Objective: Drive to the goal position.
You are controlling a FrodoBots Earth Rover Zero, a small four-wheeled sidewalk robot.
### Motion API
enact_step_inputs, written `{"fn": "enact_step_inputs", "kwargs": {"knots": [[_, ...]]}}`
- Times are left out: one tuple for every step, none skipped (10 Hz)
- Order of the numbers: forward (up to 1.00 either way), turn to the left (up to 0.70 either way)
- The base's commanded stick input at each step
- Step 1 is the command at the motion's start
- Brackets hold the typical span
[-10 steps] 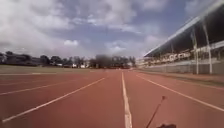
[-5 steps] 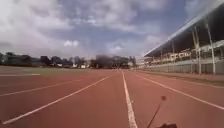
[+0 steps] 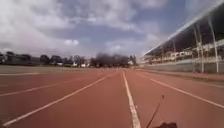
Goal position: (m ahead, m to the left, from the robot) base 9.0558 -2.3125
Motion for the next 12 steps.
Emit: {"fn": "enact_step_inputs", "kwargs": {"knots": [[0.7,0.0],[0.7,0.0],[0.7,0.0],[0.7,0.0],[0.7,0.0],[0.7,0.0],[0.7,0.0],[0.7,0.0],[0.7,0.0],[0.7,0.0],[0.7,0.0],[0.7,0.0]]}}
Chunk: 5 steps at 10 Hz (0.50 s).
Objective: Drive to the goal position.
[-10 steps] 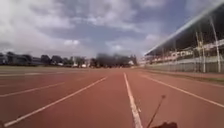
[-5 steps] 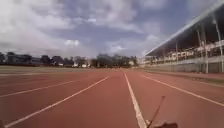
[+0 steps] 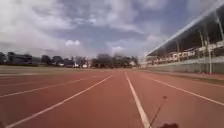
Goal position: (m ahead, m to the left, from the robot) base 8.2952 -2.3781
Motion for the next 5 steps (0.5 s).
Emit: {"fn": "enact_step_inputs", "kwargs": {"knots": [[0.7,0.0],[0.7,0.0],[0.7,0.0],[0.7,0.0],[0.7,0.0]]}}
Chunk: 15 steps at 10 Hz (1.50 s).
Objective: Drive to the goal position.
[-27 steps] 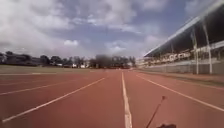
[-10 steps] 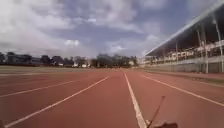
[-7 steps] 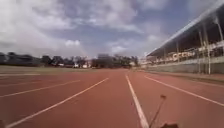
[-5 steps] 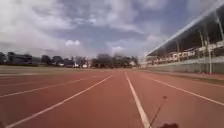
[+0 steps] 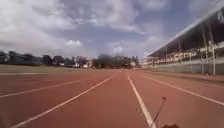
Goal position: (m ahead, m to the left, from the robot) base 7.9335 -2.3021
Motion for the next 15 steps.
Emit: {"fn": "enact_step_inputs", "kwargs": {"knots": [[0.7,0.0],[0.7,0.0],[0.7,0.0],[0.7,0.0],[0.7,0.0],[0.7,0.0],[0.7,0.0],[0.7,0.0],[0.7,0.0],[0.7,0.0],[0.7,0.0],[0.7,0.0],[0.7,0.0],[0.7,0.0],[0.7,0.0]]}}
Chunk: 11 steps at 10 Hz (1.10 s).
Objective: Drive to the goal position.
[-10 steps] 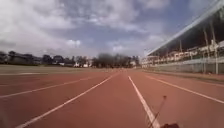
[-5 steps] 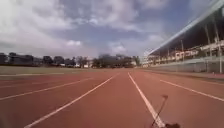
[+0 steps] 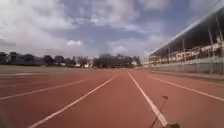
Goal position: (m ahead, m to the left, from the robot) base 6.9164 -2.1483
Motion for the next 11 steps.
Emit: {"fn": "enact_step_inputs", "kwargs": {"knots": [[0.7,0.0],[0.7,0.0],[0.7,0.0],[0.7,0.0],[0.7,0.0],[0.7,0.0],[0.7,0.0],[0.7,0.0],[0.7,0.0],[0.7,0.0],[0.7,0.0]]}}
